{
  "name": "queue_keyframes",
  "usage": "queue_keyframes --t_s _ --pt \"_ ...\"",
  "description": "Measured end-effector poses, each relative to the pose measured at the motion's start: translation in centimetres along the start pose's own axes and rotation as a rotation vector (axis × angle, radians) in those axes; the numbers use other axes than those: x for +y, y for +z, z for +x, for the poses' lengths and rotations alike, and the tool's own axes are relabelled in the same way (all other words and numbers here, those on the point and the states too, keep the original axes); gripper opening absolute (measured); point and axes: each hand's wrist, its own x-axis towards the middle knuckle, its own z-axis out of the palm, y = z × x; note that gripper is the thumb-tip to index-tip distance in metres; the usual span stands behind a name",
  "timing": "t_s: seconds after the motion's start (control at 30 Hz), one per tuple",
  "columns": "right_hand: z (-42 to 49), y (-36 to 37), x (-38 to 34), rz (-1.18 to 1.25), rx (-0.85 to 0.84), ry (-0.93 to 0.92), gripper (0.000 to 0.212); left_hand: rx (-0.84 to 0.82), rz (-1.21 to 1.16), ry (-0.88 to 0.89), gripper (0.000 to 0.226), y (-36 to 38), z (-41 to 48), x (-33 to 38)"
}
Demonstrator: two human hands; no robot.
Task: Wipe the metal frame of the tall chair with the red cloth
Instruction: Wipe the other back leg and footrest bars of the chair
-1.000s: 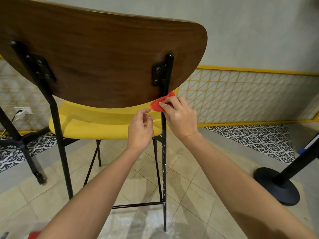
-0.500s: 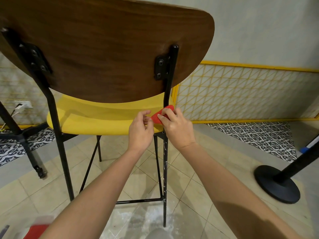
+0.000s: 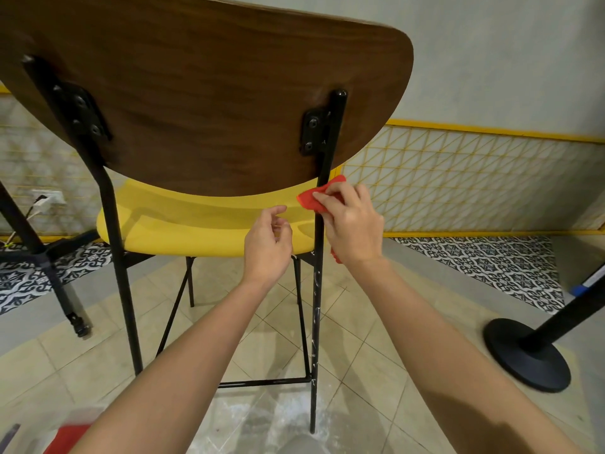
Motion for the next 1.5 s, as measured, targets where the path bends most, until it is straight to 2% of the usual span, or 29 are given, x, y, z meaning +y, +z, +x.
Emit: queue_keyframes --t_s 0.07,0.4,0.5,0.6,0.77,0.87,0.97,1.13,1.37,1.43,1.5 --pt "0.2 0.0 -0.3 0.05 0.002 0.03 0.018 0.001 -0.002 0.002 0.03 0.1 0.0 -0.1" --pt "-6.7 2.3 0.3 0.037 -0.26 -0.017 0.025 -0.034 -0.028 -0.021 0.03 1.7 -1.1 -0.6" --pt "-7.7 2.5 0.6 0.07 -0.288 0.025 0.026 -0.044 -0.039 -0.022 0.03 1.9 -1.3 -0.5" --pt "-7.0 1.9 0.6 0.165 -0.198 0.122 0.022 -0.042 -0.036 -0.015 0.03 1.6 -1.2 -0.1" --pt "-1.5 -0.2 -0.1 0.465 0.029 0.482 0.018 -0.02 -0.039 0.007 0.029 1.1 -0.3 0.6" --pt "1.4 -0.9 -0.9 0.615 0.053 0.582 0.02 -0.011 -0.028 0.021 0.029 0.9 -0.1 0.8" --pt "1.4 -0.5 -1.9 0.728 0.031 0.715 0.022 -0.01 -0.04 0.018 0.028 0.9 0.1 1.0" --pt "-1.3 0.6 -2.5 0.694 -0.046 0.852 0.022 -0.023 -0.051 0.019 0.028 1.1 0.1 1.2" --pt "-3.3 1.1 -0.6 0.692 -0.379 0.906 0.03 -0.029 -0.043 0.015 0.029 1.7 0.0 1.0" --pt "-2.7 0.8 -0.1 0.758 -0.377 0.92 0.029 -0.037 -0.044 0.017 0.029 2.0 -0.1 1.1" --pt "-1.9 0.7 -0.2 0.854 -0.304 0.944 0.026 -0.042 -0.05 0.021 0.029 2.3 -0.2 1.3"
